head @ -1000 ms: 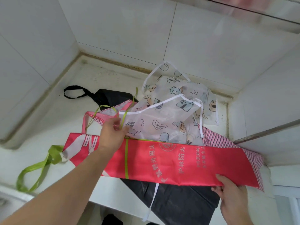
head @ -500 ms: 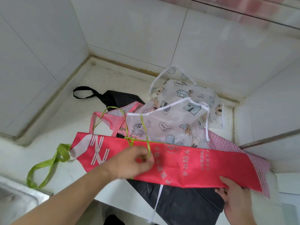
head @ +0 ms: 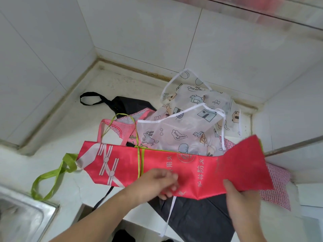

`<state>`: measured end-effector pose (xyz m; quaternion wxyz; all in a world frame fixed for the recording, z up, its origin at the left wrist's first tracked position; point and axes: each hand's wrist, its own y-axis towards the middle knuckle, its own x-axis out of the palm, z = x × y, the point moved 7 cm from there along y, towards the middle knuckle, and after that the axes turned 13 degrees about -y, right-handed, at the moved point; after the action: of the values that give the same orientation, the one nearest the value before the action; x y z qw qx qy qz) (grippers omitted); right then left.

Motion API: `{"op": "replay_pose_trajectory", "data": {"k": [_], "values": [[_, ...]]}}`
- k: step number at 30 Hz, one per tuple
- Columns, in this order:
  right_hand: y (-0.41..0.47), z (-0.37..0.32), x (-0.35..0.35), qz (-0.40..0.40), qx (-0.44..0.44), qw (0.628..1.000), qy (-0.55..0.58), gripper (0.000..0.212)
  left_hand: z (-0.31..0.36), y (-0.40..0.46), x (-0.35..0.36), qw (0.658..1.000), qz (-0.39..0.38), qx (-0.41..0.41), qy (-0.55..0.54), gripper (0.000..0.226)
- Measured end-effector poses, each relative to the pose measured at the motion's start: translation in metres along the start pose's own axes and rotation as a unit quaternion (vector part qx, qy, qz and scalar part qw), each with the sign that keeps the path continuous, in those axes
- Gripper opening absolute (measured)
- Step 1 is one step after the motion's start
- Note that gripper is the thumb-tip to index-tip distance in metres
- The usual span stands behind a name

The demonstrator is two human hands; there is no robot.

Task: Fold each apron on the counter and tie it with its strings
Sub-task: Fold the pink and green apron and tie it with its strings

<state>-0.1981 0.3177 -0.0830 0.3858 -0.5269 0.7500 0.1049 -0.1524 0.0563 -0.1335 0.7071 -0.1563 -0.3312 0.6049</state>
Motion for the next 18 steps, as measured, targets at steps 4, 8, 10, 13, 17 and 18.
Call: {"op": "replay_pose_trajectory", "data": {"k": [4, 8, 10, 13, 17, 18], "values": [[-0.067, -0.072, 0.059, -0.061, -0.33, 0.918, -0.212, 0.048, 0.047, -0.001, 0.002, 0.977, -0.005, 0.008, -0.212, 0.074], [-0.117, -0.084, 0.13, -0.148, -0.468, 0.801, -0.343, 0.1, 0.055, -0.015, -0.049, 0.98, 0.139, 0.048, -0.132, 0.026], [-0.121, -0.08, 0.142, -0.135, -0.476, 0.784, -0.376, 0.104, 0.045, -0.027, -0.084, 0.971, 0.227, 0.064, 0.024, 0.013], [-0.111, -0.07, 0.141, -0.111, -0.433, 0.798, -0.405, 0.111, 0.04, -0.042, -0.122, 0.941, 0.294, 0.068, 0.156, 0.017], [-0.091, -0.051, 0.135, -0.072, -0.376, 0.815, -0.435, 0.109, 0.04, -0.062, -0.174, 0.897, 0.365, 0.059, 0.241, 0.014], [-0.089, -0.047, 0.135, -0.068, -0.369, 0.818, -0.436, 0.107, 0.035, -0.064, -0.187, 0.894, 0.371, 0.05, 0.247, 0.01]]}}
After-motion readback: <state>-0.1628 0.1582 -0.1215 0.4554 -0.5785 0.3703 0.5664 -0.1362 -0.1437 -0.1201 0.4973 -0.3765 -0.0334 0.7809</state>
